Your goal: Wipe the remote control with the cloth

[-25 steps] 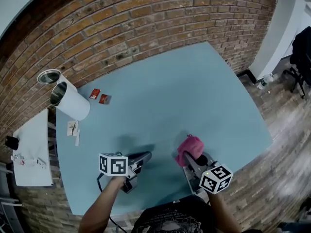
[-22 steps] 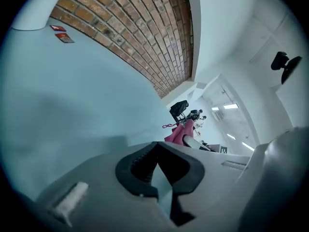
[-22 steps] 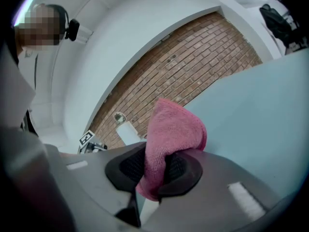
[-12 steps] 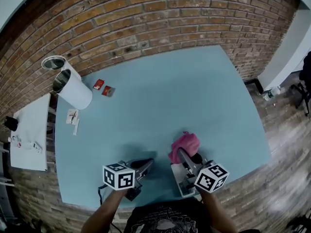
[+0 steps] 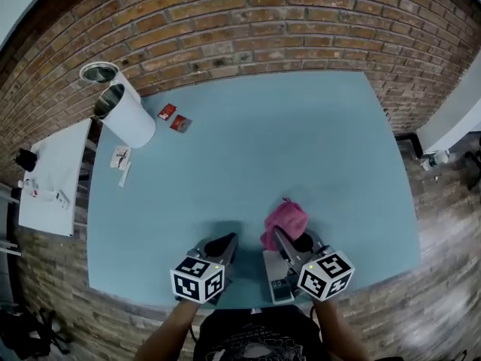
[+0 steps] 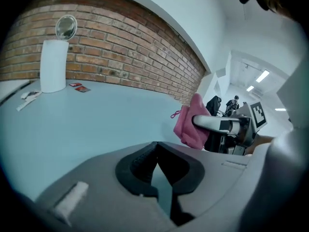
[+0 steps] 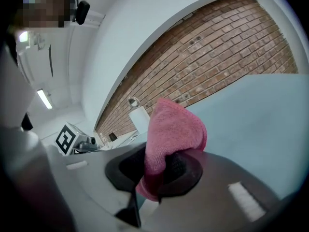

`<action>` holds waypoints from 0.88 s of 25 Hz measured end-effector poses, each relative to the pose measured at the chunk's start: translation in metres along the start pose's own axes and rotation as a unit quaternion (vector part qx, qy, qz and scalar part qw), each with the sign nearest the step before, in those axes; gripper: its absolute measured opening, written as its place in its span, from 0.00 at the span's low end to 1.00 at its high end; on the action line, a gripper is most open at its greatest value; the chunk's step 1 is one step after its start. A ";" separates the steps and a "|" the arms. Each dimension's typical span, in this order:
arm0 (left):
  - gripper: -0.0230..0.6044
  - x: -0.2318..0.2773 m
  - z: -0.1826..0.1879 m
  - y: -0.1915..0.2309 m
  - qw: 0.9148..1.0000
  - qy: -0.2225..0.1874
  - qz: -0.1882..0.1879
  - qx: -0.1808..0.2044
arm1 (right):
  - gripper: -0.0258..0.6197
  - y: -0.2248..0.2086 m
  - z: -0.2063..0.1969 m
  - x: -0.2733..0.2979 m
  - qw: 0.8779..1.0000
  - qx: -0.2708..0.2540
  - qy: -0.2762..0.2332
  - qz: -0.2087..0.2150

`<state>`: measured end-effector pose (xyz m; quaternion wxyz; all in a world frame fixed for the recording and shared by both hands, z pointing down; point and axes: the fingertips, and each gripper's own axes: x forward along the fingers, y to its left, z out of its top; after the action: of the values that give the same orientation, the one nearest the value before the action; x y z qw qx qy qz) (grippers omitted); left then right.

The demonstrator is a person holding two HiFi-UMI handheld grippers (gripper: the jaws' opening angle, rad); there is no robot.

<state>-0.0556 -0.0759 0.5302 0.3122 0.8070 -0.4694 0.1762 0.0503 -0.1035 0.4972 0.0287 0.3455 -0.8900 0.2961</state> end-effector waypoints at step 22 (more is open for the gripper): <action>0.04 -0.084 -0.013 -0.043 0.990 -0.096 0.066 0.082 | 0.14 0.110 -0.029 -0.048 0.994 -0.104 -0.001 -0.038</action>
<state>-0.0600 0.0026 0.4765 0.1858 0.8104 -0.5332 0.1563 0.0128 0.0051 0.4531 0.0751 0.3749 -0.9022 0.1998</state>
